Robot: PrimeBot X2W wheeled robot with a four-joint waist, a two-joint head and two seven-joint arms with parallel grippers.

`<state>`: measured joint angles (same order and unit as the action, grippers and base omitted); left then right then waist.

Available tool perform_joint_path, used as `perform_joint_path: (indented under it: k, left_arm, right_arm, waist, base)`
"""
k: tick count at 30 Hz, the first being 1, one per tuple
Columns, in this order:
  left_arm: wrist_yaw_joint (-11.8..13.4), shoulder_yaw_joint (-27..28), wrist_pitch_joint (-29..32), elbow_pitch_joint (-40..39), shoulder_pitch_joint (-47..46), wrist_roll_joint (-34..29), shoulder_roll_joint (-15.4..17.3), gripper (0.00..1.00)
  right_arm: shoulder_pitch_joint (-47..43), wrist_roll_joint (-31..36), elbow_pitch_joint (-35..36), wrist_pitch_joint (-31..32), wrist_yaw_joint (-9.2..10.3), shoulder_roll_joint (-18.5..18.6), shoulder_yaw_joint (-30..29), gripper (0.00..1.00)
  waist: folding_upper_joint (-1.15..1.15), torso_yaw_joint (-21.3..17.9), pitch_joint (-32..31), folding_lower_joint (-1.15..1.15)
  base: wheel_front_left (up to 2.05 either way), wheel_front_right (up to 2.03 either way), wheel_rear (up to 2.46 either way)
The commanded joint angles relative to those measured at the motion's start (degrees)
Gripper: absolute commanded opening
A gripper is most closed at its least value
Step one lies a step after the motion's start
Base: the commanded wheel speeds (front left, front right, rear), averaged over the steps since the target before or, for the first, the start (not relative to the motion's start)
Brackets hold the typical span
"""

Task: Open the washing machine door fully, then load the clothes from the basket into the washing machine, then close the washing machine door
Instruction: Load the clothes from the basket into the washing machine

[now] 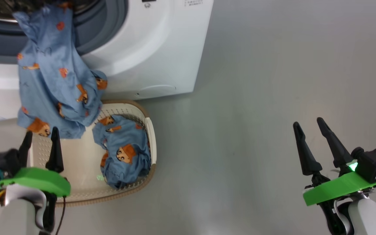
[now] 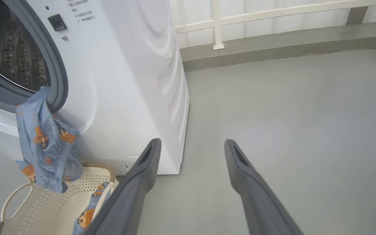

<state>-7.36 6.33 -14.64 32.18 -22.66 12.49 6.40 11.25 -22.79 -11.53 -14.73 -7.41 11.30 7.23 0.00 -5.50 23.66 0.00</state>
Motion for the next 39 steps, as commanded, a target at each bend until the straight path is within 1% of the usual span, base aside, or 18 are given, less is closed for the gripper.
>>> perform_joint_path:
  k: [1, 12, 21, 25, 28, 32, 39]
  left_arm:
    - [-0.13, 0.65, -0.36, 0.75, -2.61, 0.78, 2.57, 1.0]
    - [-0.13, -4.04, -0.36, 9.13, -10.43, 2.1, 5.84, 1.0]
    - [-0.13, -4.66, -0.36, 14.96, -16.0, 3.16, 7.73, 1.0]
    - [-0.13, -3.76, -0.36, 18.1, -18.53, 4.19, 8.62, 1.0]
    - [-0.11, -1.85, -0.36, 20.01, -20.44, 4.59, 9.38, 1.0]
    - [0.62, 0.38, -0.36, 21.63, -22.47, 3.91, 9.94, 1.0]
    - [0.82, 2.52, -0.36, 24.11, -25.85, 1.92, 11.14, 1.0]
  right_arm:
    - [0.85, 0.23, 1.64, -0.27, -0.08, 0.05, 1.33, 1.0]
    - [3.27, 0.99, 2.21, -0.27, -0.08, -1.17, 2.25, 1.0]
    - [4.49, 0.92, 2.62, -0.27, -0.08, -1.52, 2.83, 1.0]
    - [5.09, 0.89, 2.66, -0.27, -0.08, -1.57, 3.21, 1.0]
    - [5.6, 0.92, 2.73, -0.27, -0.08, -1.61, 3.4, 1.0]
    - [6.07, 0.96, 2.66, -0.27, -0.08, -1.73, 3.61, 1.0]
    - [6.63, 1.03, 2.69, -0.27, -0.08, -2.32, 4.63, 1.0]
  waist:
    - [0.0, -1.13, 3.06, 0.0]
    - [0.0, -3.46, 7.75, 0.0]
    - [0.0, -5.12, 10.41, 0.0]
    - [0.0, -5.67, 11.48, 0.0]
    - [0.0, -5.98, 12.27, 0.0]
    - [0.0, -6.36, 12.94, 0.0]
    - [0.0, -7.44, 14.07, 0.0]
  base:
    - [0.0, 0.0, 0.0]
    - [0.0, 0.0, 0.0]
    - [0.0, 0.0, 0.0]
    - [0.0, 0.0, 0.0]
    - [0.0, 0.0, 0.0]
    - [0.0, 0.0, 0.0]
    - [0.0, 0.0, 0.0]
